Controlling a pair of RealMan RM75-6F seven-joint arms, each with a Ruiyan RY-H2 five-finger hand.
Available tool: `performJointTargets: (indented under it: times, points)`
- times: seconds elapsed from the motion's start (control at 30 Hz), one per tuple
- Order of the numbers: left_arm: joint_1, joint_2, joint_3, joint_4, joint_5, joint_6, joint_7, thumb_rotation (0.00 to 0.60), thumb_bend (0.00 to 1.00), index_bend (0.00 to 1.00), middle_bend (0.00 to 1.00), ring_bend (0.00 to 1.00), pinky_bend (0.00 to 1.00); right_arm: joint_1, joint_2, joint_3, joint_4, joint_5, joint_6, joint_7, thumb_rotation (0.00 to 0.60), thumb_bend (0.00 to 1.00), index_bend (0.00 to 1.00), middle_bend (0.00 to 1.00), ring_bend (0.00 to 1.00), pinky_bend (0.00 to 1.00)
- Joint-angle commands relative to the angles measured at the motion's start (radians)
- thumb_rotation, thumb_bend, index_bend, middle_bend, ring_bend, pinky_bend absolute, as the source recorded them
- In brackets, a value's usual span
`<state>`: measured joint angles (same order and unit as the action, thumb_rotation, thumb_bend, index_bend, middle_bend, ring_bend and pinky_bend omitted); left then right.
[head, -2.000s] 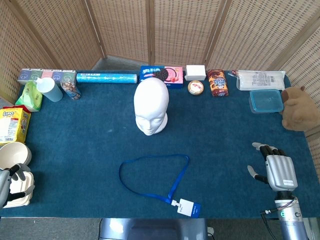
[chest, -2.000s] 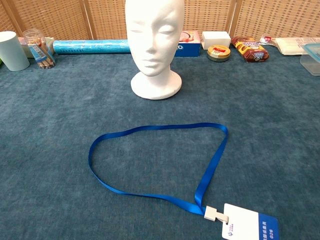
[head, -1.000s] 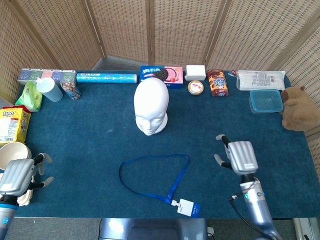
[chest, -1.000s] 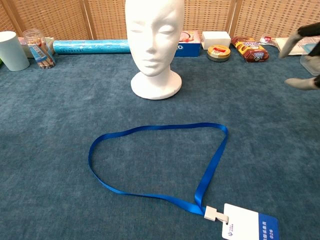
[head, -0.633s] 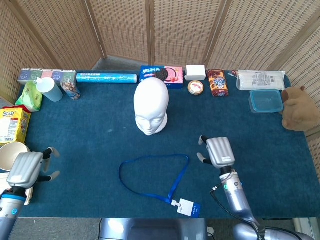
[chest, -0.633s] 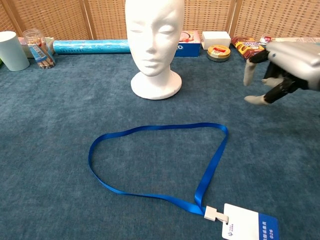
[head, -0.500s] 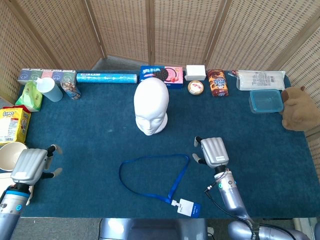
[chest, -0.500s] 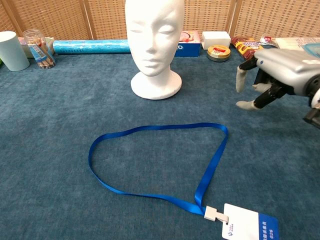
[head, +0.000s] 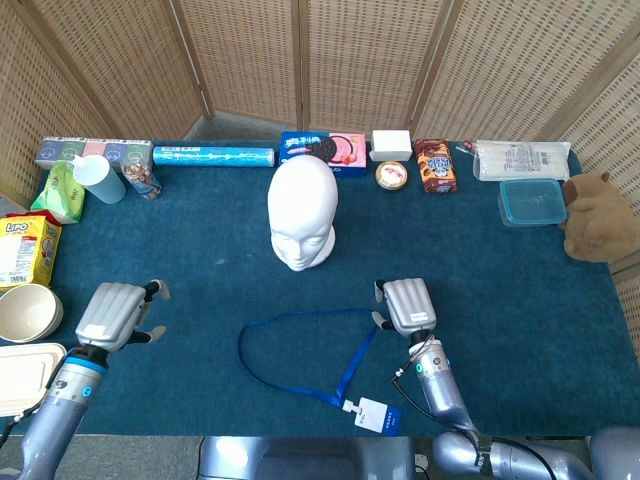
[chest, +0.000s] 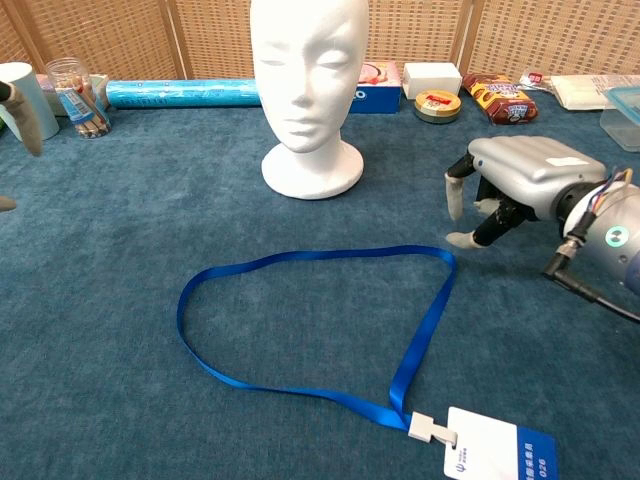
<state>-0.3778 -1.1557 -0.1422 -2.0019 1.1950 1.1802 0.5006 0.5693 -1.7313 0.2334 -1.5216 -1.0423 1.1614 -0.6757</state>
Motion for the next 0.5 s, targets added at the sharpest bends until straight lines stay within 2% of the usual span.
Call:
performJointTargets:
  times: [0.03, 0.5]
  points:
    - [-0.016, -0.018, -0.007, -0.006, -0.025, -0.004, 0.017, 0.600, 0.18, 0.43, 0.82, 0.87, 1.00, 0.008, -0.014, -0.003, 0.020, 0.018, -0.006, -0.010, 0.522, 0.31, 0.53, 1.00, 1.00, 1.00]
    - [-0.048, -0.078, 0.013, -0.006, -0.053, 0.026, 0.085, 0.598, 0.18, 0.43, 0.83, 0.89, 1.00, 0.025, -0.035, -0.009, 0.052, 0.069, -0.009, -0.027, 0.522, 0.31, 0.54, 1.00, 1.00, 1.00]
